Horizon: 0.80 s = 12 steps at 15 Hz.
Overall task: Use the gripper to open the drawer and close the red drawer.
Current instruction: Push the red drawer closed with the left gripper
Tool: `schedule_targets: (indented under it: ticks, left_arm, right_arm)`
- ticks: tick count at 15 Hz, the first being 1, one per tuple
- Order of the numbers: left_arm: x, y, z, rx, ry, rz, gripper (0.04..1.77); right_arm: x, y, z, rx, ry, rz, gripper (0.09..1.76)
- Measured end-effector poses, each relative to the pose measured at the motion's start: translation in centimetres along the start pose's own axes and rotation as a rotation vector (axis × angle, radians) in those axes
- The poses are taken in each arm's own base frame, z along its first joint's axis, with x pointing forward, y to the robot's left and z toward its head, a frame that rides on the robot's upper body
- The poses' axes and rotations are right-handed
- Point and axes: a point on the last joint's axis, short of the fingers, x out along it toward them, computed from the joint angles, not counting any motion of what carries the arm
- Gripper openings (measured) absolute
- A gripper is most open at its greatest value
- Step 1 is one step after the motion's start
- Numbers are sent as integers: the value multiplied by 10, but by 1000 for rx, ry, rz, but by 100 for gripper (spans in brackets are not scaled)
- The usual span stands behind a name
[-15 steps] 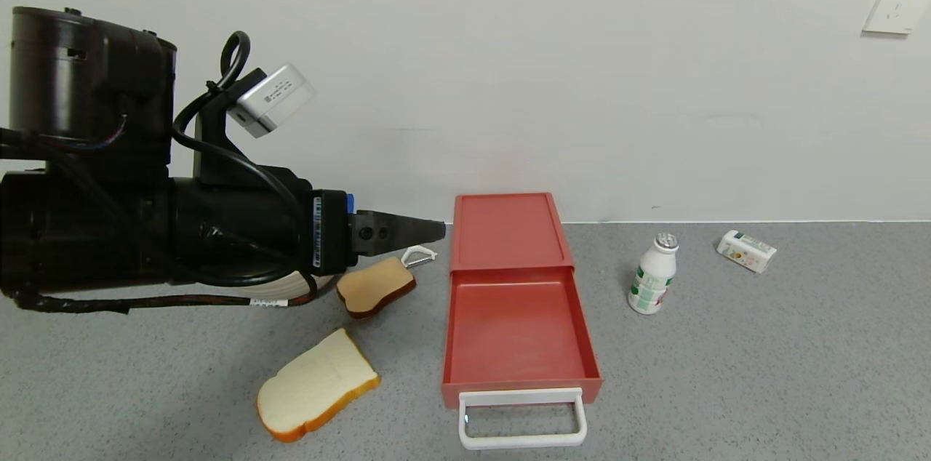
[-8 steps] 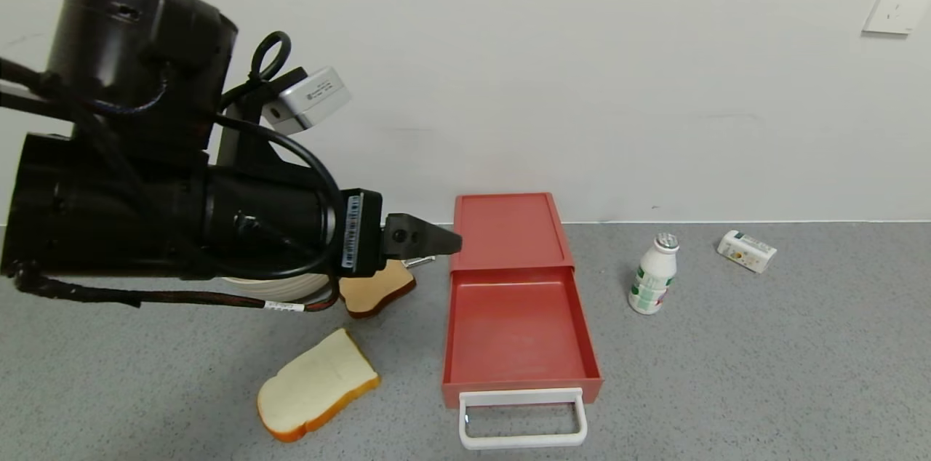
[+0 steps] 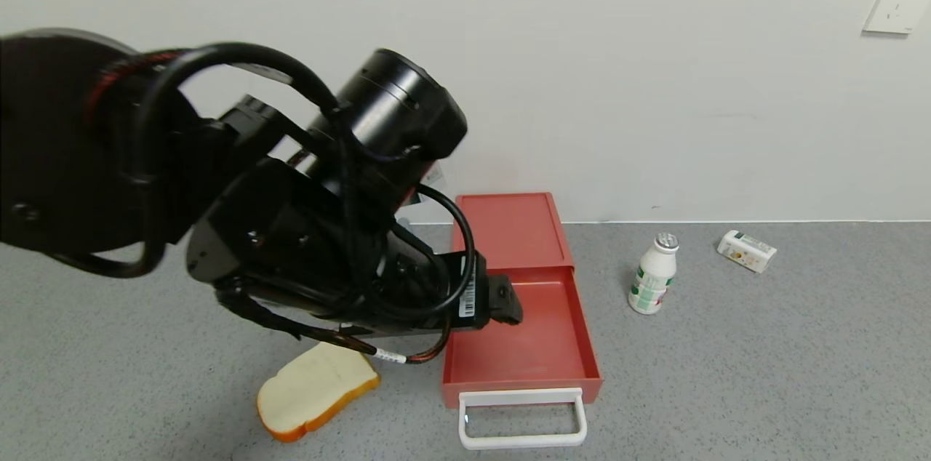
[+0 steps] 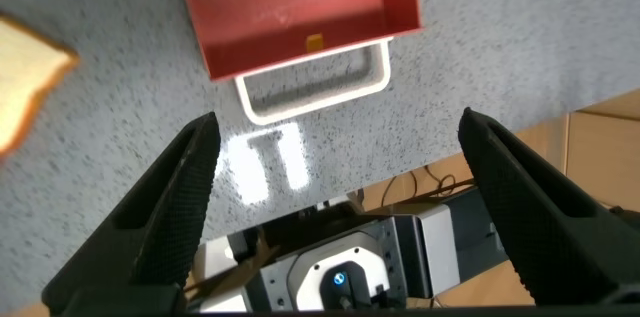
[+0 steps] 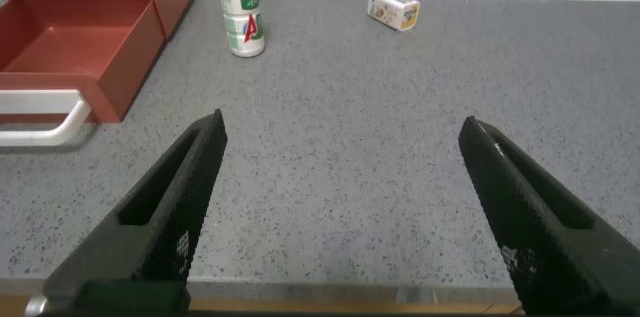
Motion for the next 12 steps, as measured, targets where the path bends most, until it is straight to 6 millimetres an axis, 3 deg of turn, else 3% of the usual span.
schedule_targets:
  ticks: [8, 12]
  left_arm:
    - [80, -25, -27, -132, 230, 192, 172]
    - [100, -38, -49, -134, 285, 234, 172]
  right_arm:
    - [0, 0, 0, 0, 0, 0, 171]
    - [0, 0, 0, 0, 0, 0, 171]
